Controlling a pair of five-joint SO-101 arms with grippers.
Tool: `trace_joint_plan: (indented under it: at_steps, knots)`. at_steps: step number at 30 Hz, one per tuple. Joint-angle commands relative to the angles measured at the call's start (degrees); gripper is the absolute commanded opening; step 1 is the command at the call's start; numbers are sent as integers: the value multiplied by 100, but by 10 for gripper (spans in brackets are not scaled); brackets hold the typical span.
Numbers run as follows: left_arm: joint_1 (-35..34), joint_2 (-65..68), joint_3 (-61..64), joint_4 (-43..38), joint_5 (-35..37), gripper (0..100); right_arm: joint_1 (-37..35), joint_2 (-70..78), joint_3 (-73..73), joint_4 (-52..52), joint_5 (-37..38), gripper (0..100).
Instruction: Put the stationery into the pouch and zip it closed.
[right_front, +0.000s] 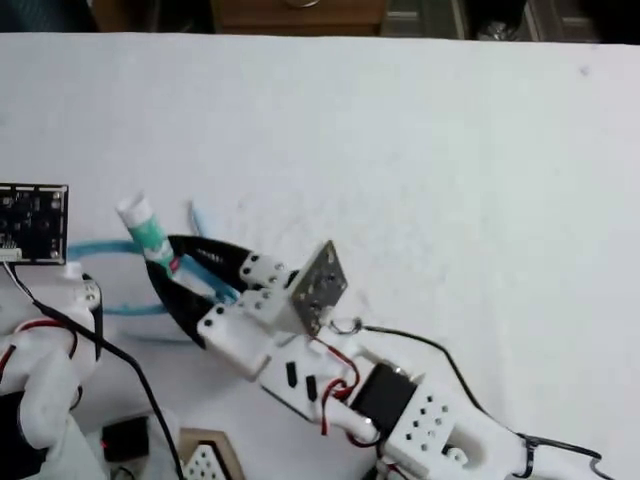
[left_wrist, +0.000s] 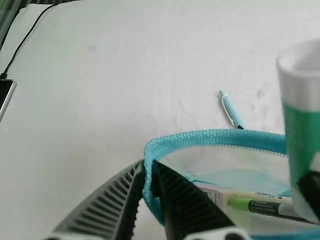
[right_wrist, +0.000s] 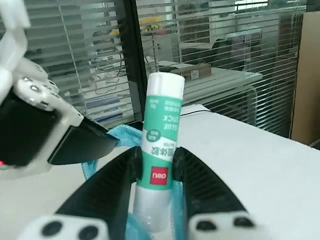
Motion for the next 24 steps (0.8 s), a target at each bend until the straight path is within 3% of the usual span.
trace_joint_plan:
  at_steps: [1, 5, 17, 20, 24]
  knots:
    - [4, 101, 457, 176, 35, 22, -92, 57, -132, 593, 123, 160]
    - [4, 101, 431, 176, 35, 22, -382, 48, -580, 1464, 123, 324]
    - [4, 101, 457, 185, 35, 22, -479, 48, -1969, 1982, 123, 329]
    - [-4, 101, 466, 185, 35, 22, 22, 92, -2523, 2211, -378, 329]
    - [-4, 101, 475, 185, 35, 22, 1367, 813, -3604, 2905, -1433, 329]
